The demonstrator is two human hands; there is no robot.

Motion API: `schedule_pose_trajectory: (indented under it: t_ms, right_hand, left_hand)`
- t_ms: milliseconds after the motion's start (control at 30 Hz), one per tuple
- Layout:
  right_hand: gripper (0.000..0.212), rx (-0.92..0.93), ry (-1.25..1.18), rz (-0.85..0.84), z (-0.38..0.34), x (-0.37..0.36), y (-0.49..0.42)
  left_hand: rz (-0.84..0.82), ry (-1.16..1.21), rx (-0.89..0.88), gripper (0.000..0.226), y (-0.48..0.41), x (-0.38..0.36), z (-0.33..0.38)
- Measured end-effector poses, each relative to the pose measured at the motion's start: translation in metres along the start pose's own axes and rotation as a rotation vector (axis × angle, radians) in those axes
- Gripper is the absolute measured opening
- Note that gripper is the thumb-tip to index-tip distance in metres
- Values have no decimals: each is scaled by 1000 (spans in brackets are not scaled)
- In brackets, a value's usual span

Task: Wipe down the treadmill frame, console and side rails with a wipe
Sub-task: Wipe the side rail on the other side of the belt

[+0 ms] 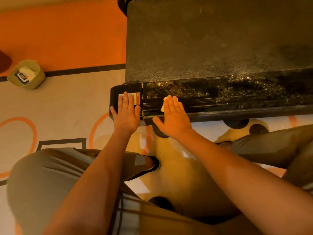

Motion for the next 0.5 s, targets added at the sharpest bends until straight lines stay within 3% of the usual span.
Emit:
schedule_pose_trajectory:
  t_ms: [167,333,500]
  right_hand:
    - [84,29,36,40,38,9,9]
    - [84,-100,61,76,108,19,26]
    - [87,-194,-50,64,102,15,18]
  left_hand:
    - [7,-11,12,62,0,-1,0]
    - [24,9,8,62,1,-3,1]
    - [48,20,0,61,2,-3,1]
Point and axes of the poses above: each hand's wrist, its own y-axis away from the middle knuckle, its own x-axis out of the back of the hand, z = x × y, the point moved 5 cm from there along -y, towards the middle knuckle, and after that the axes turned 1 degree about y, right-handed, at the moved point
